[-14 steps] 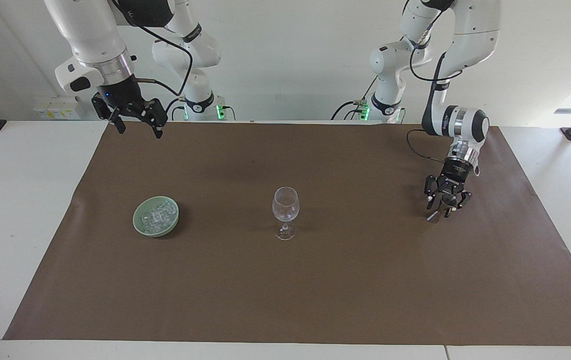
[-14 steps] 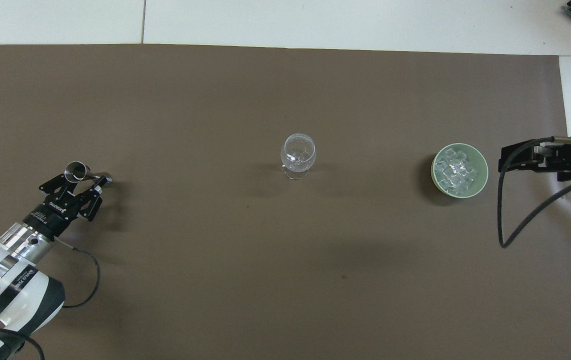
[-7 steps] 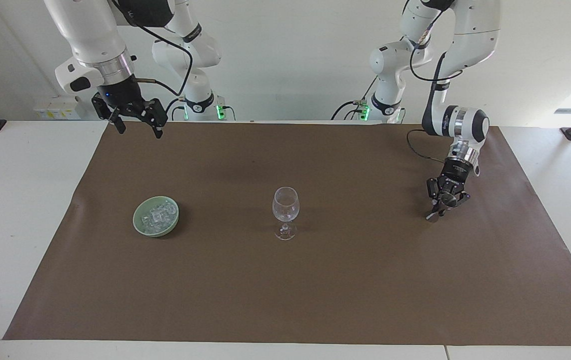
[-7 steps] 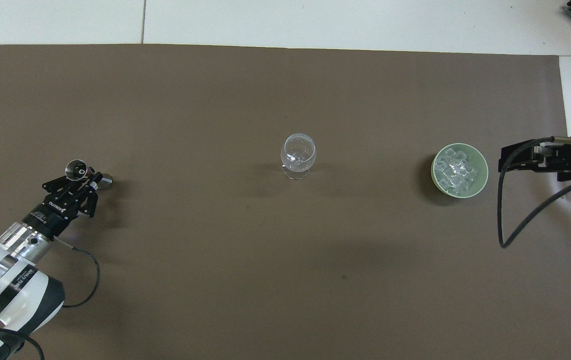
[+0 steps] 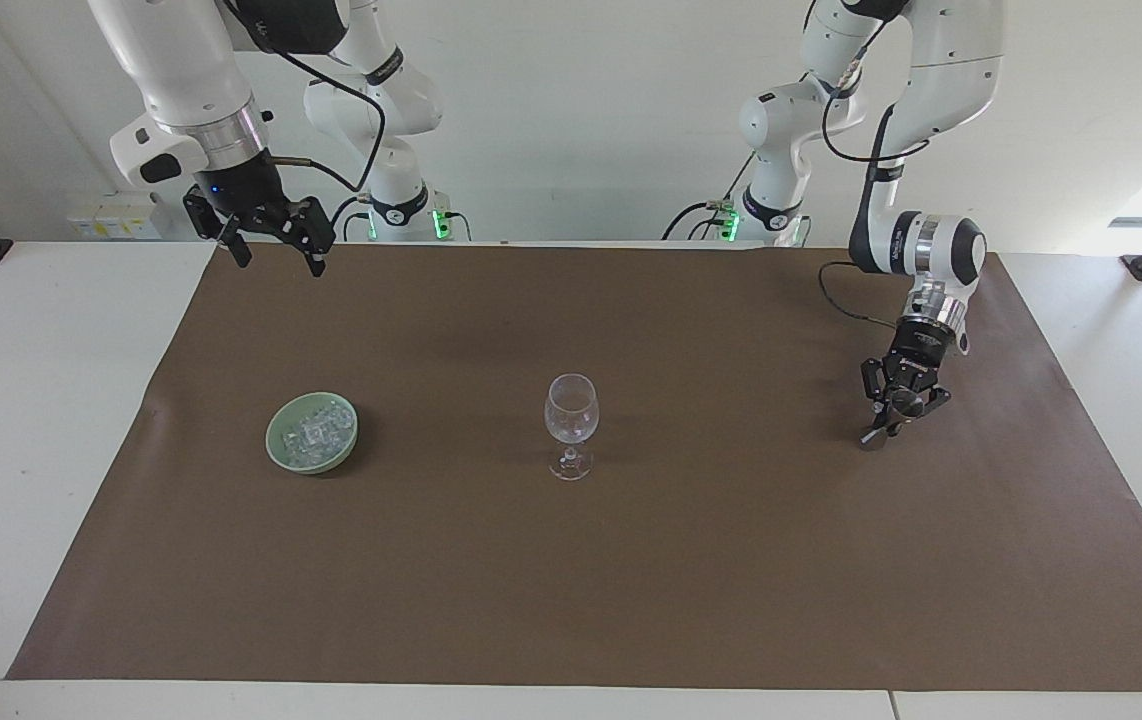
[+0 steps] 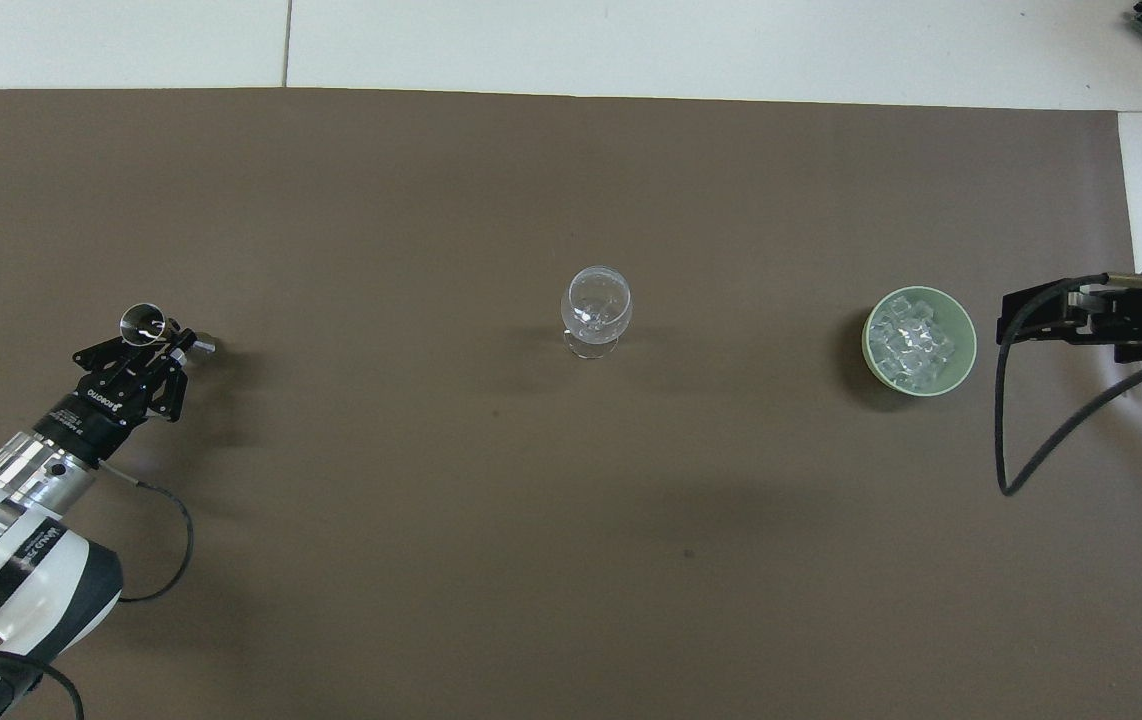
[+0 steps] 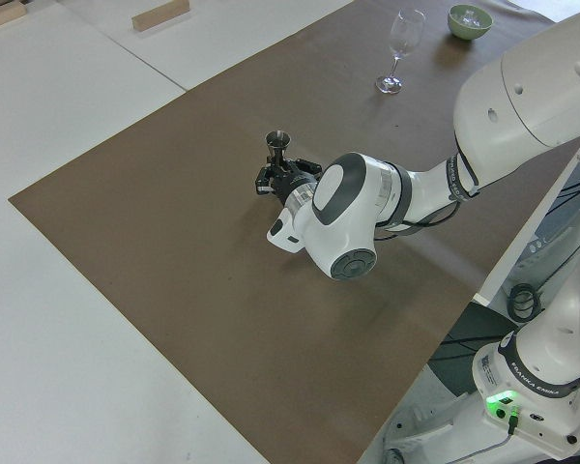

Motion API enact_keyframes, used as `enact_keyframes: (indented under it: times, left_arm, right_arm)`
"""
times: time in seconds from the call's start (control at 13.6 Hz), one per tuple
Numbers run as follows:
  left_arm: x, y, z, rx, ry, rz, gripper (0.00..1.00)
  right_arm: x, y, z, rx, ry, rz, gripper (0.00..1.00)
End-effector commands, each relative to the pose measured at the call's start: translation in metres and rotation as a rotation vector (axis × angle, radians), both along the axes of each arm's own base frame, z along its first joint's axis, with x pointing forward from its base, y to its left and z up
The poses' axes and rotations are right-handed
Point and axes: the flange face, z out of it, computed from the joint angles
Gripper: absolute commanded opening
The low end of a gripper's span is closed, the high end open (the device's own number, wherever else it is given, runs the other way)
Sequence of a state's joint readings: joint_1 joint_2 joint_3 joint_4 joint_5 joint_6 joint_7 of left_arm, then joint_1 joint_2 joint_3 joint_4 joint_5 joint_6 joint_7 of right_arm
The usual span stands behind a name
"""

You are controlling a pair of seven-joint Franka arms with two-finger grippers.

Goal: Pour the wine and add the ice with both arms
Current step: 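Close the left gripper around the silver jigger, then lift the jigger with the left gripper and carry it beside the wine glass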

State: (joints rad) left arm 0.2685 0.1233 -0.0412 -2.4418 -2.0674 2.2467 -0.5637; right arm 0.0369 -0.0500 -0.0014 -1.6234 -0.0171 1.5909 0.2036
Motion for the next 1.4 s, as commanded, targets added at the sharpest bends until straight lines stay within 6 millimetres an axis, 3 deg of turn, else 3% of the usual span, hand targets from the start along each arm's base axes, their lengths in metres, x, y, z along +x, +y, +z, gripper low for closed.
enact_keyframes:
  times: [0.0,0.37,0.74,1.11,1.33]
  left_arm:
    - [0.018,-0.009,0.016,0.005,-0.01,0.013,0.0]
    - [0.044,-0.059,0.062,0.021,0.026,0.002,0.0]
    - [0.048,-0.111,0.096,-0.005,0.073,0.024,0.0]
    - [0.056,-0.192,0.131,-0.014,0.061,0.009,0.0]
    - [0.06,-0.23,0.144,0.013,0.057,-0.021,0.0]
  right_arm:
    - [-0.006,-0.001,0.0,0.003,-0.001,0.021,1.0]
    - [-0.006,-0.001,0.0,0.003,-0.001,0.021,1.0]
    - [-0.006,-0.001,0.0,0.003,-0.001,0.021,1.0]
    - [-0.006,-0.001,0.0,0.003,-0.001,0.021,1.0]
    - [-0.006,-0.001,0.0,0.002,-0.001,0.021,1.0]
